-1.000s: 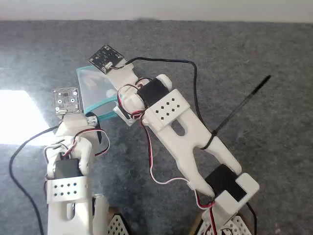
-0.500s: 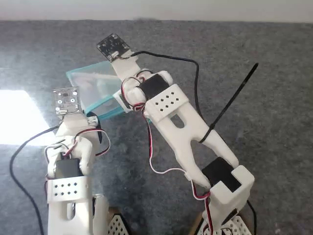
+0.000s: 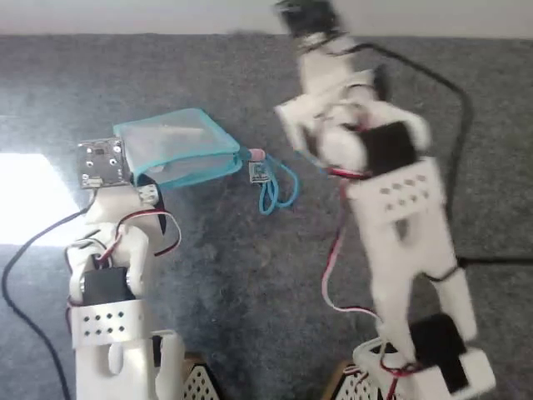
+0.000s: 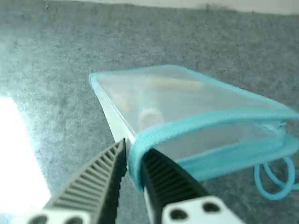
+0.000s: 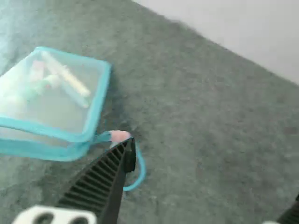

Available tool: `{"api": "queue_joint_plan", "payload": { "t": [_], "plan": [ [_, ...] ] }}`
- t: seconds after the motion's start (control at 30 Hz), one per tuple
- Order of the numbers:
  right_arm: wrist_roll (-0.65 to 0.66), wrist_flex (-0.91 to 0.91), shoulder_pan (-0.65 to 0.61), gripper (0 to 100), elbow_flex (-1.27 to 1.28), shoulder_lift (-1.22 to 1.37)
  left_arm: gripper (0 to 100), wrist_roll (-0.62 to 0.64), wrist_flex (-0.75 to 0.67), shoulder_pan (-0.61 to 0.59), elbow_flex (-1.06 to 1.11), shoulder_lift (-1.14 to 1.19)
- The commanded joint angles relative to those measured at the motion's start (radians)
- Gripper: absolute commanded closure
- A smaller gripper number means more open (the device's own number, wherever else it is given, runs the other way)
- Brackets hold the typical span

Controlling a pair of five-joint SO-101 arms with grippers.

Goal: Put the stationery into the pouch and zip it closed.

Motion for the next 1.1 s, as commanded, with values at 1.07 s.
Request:
{"api": "queue_joint_plan", "payload": {
  "t": [1.07],
  "plan": [
    [-0.041,-0.36,-0.157,85.0,1.019,-0.746,99,0.012,0.264,-0.043,-0.57,0.0]
  ]
}}
